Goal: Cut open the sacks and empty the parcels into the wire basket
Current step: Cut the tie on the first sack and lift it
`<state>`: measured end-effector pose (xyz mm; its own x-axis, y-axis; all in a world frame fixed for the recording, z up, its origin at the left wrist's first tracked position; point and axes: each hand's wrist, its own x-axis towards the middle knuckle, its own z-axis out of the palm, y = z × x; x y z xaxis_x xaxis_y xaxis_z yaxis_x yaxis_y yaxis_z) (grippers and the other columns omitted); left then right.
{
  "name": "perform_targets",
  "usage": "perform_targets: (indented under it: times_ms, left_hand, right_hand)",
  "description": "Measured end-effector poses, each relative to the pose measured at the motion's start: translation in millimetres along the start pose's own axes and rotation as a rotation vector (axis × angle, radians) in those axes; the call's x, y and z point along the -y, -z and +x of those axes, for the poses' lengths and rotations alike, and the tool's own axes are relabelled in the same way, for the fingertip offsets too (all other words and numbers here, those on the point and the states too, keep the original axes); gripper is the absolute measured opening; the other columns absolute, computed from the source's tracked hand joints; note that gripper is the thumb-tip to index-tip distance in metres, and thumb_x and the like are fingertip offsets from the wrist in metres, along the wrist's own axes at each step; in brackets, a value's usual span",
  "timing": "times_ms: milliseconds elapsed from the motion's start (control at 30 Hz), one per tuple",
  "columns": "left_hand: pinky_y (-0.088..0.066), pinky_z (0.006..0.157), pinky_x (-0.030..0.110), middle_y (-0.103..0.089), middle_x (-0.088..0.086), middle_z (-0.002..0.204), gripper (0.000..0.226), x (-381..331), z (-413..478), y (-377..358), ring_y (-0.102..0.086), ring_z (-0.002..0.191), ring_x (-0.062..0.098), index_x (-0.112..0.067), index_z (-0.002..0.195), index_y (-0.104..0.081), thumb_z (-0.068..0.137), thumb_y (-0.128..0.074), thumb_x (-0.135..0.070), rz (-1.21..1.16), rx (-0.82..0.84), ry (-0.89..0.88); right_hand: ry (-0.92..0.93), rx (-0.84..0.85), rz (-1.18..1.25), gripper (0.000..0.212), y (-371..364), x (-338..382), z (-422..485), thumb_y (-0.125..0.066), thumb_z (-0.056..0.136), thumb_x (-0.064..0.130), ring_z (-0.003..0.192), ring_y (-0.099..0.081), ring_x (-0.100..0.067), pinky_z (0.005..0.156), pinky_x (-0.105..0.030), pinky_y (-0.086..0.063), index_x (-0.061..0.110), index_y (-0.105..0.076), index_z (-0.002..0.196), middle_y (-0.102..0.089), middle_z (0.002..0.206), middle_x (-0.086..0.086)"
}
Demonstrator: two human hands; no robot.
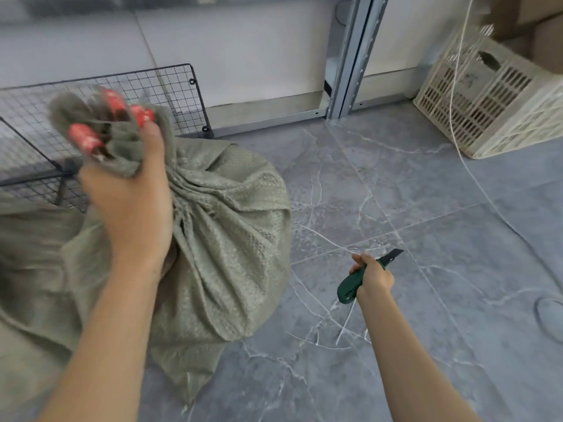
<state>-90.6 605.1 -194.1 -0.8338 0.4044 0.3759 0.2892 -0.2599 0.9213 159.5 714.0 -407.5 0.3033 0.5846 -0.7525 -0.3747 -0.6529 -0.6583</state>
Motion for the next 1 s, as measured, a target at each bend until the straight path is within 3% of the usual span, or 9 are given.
perform_targets:
  times_ms: [33, 100, 200, 333, 467, 600, 833, 933, 1000]
  left_hand:
    - [-0.051, 0.07, 0.013, -0.067, -0.029, 0.069, 0.023, -10, -10, -13, -0.065, 0.076, -0.01, -0.03, 0.067, -0.068, 0.089, -0.064, -0.026, 0.099, 0.037, 0.002]
    - [-0.044, 0.062, 0.005, -0.056, -0.042, 0.056, 0.043, -17, -23, -24, -0.058, 0.064, -0.02, -0.031, 0.053, -0.065, 0.092, -0.06, -0.014, 0.128, 0.097, 0.002]
    - [-0.041, 0.051, 0.018, -0.06, -0.019, 0.051, 0.03, -2, -27, -35, -0.055, 0.052, -0.005, -0.026, 0.057, -0.053, 0.084, -0.059, -0.039, 0.261, 0.125, -0.099]
    - [-0.046, 0.055, 0.046, -0.058, 0.015, 0.057, 0.029, 14, -36, -54, -0.056, 0.062, 0.039, -0.01, 0.061, -0.053, 0.08, -0.056, -0.031, 0.498, 0.151, -0.163]
    - [-0.032, 0.059, 0.03, -0.036, -0.011, 0.047, 0.024, 13, -43, -67, -0.045, 0.051, 0.033, -0.018, 0.055, -0.044, 0.077, -0.053, -0.021, 0.616, 0.2, -0.213]
    - [-0.027, 0.061, 0.029, -0.035, -0.007, 0.045, 0.022, 13, -46, -74, -0.039, 0.048, 0.031, -0.017, 0.056, -0.043, 0.076, -0.052, -0.02, 0.701, 0.218, -0.288]
    - [-0.025, 0.062, 0.029, -0.033, -0.014, 0.047, 0.025, 15, -52, -82, -0.035, 0.047, 0.028, -0.014, 0.055, -0.043, 0.078, -0.053, -0.018, 0.696, 0.234, -0.301]
    - [-0.025, 0.062, 0.028, -0.032, -0.014, 0.047, 0.028, 16, -53, -84, -0.031, 0.048, 0.024, -0.017, 0.055, -0.04, 0.078, -0.054, -0.018, 0.689, 0.23, -0.305]
    - [-0.026, 0.063, 0.028, -0.034, -0.014, 0.047, 0.032, 15, -52, -84, -0.03, 0.049, 0.023, -0.023, 0.053, -0.035, 0.079, -0.053, -0.021, 0.675, 0.231, -0.288]
  right_hand:
    - [-0.007, -0.01, 0.0, 0.007, -1, 1, 1, -0.06, 0.09, 0.007, 0.046, -0.047, -0.016, 0.049, -0.028, -0.044, 0.001, -0.058, 0.094, -0.069, 0.075, -0.006]
    - [-0.025, -0.021, 0.006, 0.012, -2, 4, 3, -0.059, 0.091, 0.007, 0.048, -0.047, -0.016, 0.05, -0.028, -0.043, 0.001, -0.059, 0.081, -0.067, 0.072, -0.005]
    - [-0.044, -0.038, 0.034, 0.022, 0, 6, 12, -0.059, 0.091, 0.007, 0.049, -0.047, -0.016, 0.053, -0.029, -0.044, 0.003, -0.059, 0.069, -0.065, 0.064, -0.006]
    - [-0.091, -0.054, 0.055, 0.024, 6, 5, 25, -0.06, 0.091, 0.009, 0.049, -0.048, -0.015, 0.055, -0.029, -0.045, 0.004, -0.06, 0.068, -0.064, 0.046, 0.0]
    - [-0.14, -0.076, 0.054, 0.024, 12, 5, 42, -0.059, 0.092, 0.01, 0.05, -0.049, -0.016, 0.052, -0.029, -0.043, 0.003, -0.062, 0.07, -0.065, 0.064, -0.005]
    - [-0.195, -0.09, 0.051, 0.021, 15, 4, 64, -0.061, 0.091, 0.008, 0.049, -0.049, -0.016, 0.048, -0.029, -0.041, 0.0, -0.066, 0.072, -0.055, 0.037, -0.002]
    - [-0.292, -0.035, 0.071, 0.01, 10, 1, 94, -0.059, 0.092, 0.006, 0.05, -0.047, -0.014, 0.048, -0.027, -0.04, 0.001, -0.065, 0.097, -0.056, 0.065, -0.005]
    - [-0.312, -0.017, 0.109, 0.017, 10, 0, 104, -0.054, 0.095, 0.007, 0.059, -0.054, -0.015, 0.063, -0.028, -0.046, 0.002, -0.062, 0.108, -0.066, 0.088, -0.008]
    - [-0.311, -0.023, 0.084, 0.023, 13, -1, 108, -0.055, 0.095, 0.011, 0.065, -0.058, -0.013, 0.068, -0.029, -0.049, 0.005, -0.061, 0.116, -0.069, 0.087, -0.006]
